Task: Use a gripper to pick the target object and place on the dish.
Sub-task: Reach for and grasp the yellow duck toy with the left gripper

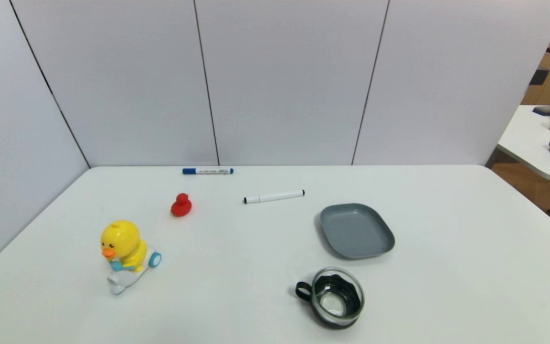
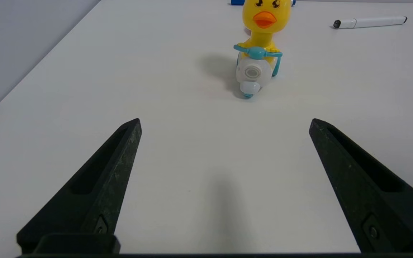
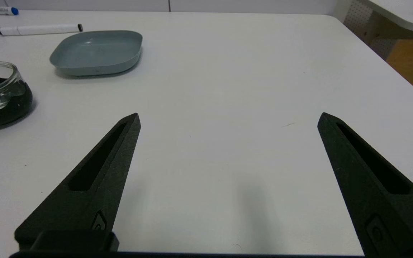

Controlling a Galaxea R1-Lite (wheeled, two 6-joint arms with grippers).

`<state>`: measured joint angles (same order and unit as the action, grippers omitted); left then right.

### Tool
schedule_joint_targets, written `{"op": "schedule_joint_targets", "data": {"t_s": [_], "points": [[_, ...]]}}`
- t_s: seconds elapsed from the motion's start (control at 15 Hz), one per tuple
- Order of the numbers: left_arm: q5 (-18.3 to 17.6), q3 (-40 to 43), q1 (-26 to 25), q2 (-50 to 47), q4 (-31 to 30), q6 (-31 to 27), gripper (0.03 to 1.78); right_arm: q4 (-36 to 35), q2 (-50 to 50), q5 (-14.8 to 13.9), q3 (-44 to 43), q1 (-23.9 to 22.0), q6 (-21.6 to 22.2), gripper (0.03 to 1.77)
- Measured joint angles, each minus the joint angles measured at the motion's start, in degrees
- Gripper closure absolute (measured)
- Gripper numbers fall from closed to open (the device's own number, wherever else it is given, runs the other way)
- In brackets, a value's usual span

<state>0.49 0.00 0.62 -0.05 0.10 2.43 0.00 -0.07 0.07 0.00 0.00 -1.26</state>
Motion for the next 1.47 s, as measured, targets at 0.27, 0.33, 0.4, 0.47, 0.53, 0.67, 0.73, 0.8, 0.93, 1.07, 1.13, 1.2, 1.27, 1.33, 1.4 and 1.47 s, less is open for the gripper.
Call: {"op": "schedule_joint_targets", "data": {"t_s": [0.27,0.33,0.4,0.47,0.53,0.67,0.73,0.8,0.93,1.07,1.13,1.2,1.27,1.33,1.4,1.47], "points": [[0.0,0.0,0.0,0.0,0.0,0.0,0.12,0.0,0.0,0.0,0.0,0.0,0.0,0.09],[0.0,0.0,0.0,0.0,0.0,0.0,0.12,0.0,0.0,0.0,0.0,0.0,0.0,0.09],[0.0,0.0,0.0,0.0,0.0,0.0,0.12,0.0,0.0,0.0,0.0,0.0,0.0,0.09],[0.0,0.0,0.0,0.0,0.0,0.0,0.12,0.0,0.0,0.0,0.0,0.0,0.0,0.09],[0.0,0.0,0.0,0.0,0.0,0.0,0.12,0.0,0.0,0.0,0.0,0.0,0.0,0.09],[0.0,0.0,0.0,0.0,0.0,0.0,0.12,0.0,0.0,0.0,0.0,0.0,0.0,0.09],[0.0,0.0,0.0,0.0,0.0,0.0,0.12,0.0,0.0,0.0,0.0,0.0,0.0,0.09],[0.1,0.0,0.0,0.0,0.0,0.1,0.12,0.0,0.0,0.0,0.0,0.0,0.0,0.09],[0.1,0.0,0.0,0.0,0.0,0.4,0.12,0.0,0.0,0.0,0.0,0.0,0.0,0.09],[0.1,0.0,0.0,0.2,0.0,0.3,0.12,0.0,0.0,0.0,0.0,0.0,0.0,0.09],[0.0,0.0,0.0,0.9,0.3,0.0,0.12,0.0,0.0,0.0,0.0,0.0,0.0,0.09],[-0.2,-0.5,0.0,2.0,0.5,-0.3,0.12,0.0,0.0,0.0,0.0,0.0,0.0,0.09],[-0.4,-1.4,0.0,3.6,0.7,-0.8,0.12,0.0,0.0,0.0,0.0,0.0,0.0,0.09],[-0.7,-3.0,0.0,5.8,1.5,-1.5,0.12,0.0,0.0,0.0,0.0,0.0,0.0,0.09],[-0.8,-5.4,0.0,8.2,2.5,-2.7,0.12,0.0,0.0,0.0,0.0,0.0,0.0,0.09],[-0.8,-8.1,0.1,10.8,4.2,-4.1,0.12,0.0,0.0,0.0,0.0,0.0,0.0,0.09]]}}
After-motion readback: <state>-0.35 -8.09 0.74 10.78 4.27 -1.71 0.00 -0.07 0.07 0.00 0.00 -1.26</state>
